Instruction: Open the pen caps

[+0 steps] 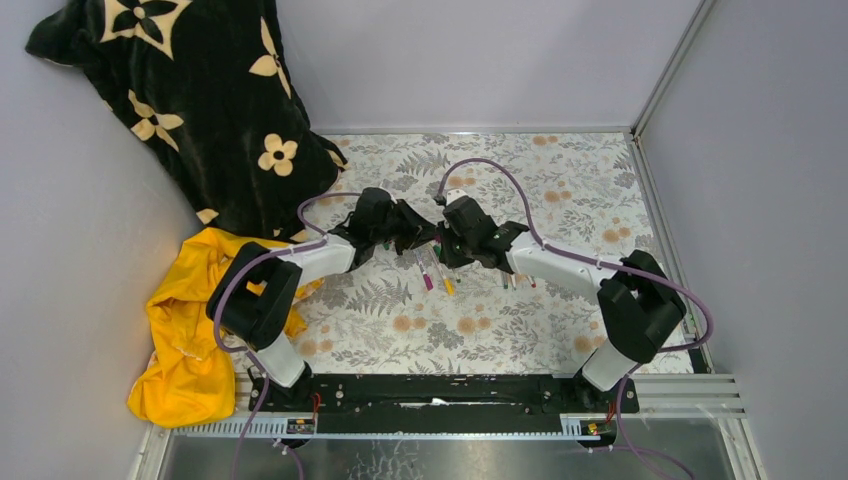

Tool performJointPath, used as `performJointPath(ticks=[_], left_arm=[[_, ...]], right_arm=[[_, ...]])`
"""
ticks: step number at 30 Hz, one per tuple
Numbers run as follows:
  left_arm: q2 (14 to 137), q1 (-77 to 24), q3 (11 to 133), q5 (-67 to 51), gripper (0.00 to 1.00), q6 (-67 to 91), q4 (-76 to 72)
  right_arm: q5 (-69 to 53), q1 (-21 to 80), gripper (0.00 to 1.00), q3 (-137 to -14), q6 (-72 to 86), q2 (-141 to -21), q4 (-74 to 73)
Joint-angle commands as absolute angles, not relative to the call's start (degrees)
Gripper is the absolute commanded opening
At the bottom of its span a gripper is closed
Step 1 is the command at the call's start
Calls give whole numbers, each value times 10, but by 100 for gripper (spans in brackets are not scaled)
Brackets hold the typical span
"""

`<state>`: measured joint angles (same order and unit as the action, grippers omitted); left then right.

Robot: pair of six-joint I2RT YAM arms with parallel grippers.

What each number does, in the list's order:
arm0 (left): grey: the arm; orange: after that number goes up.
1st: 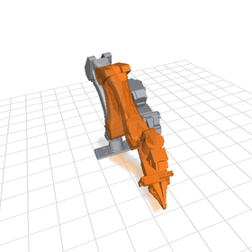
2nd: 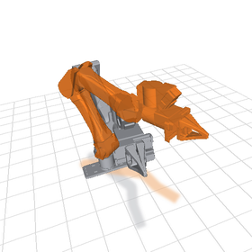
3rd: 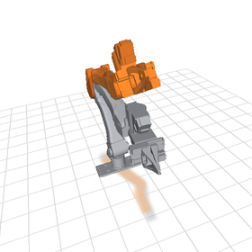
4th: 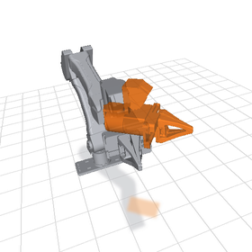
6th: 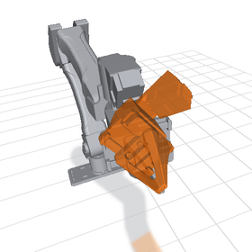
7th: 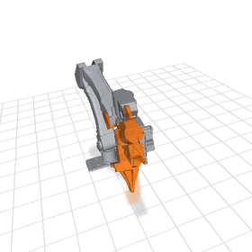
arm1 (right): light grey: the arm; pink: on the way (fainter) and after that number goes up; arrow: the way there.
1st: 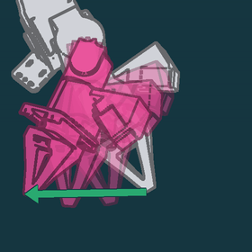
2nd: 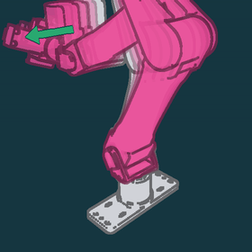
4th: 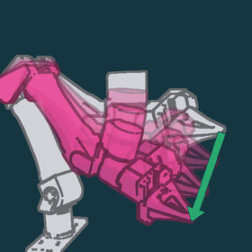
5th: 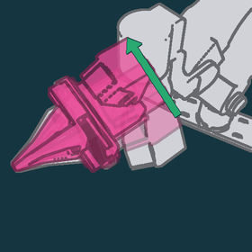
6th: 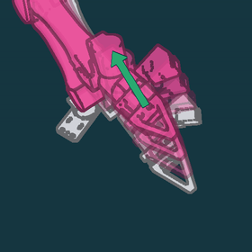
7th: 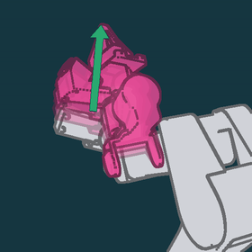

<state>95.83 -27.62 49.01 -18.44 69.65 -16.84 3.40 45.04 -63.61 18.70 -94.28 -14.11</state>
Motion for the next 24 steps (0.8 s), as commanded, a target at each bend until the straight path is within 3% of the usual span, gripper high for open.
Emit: performJointPath(ticks=[1, 12, 24], left_arm=[[960, -212, 494, -139, 0, 694, -173], [961, -164, 530, -132, 0, 650, -122], [929, -164, 489, -26, 0, 571, 10]], right_arm=[[42, 455, 0, -582, 211, -878, -165], [41, 455, 0, -534, 218, -840, -156], [162, 433, 0, -574, 207, -910, -180]])
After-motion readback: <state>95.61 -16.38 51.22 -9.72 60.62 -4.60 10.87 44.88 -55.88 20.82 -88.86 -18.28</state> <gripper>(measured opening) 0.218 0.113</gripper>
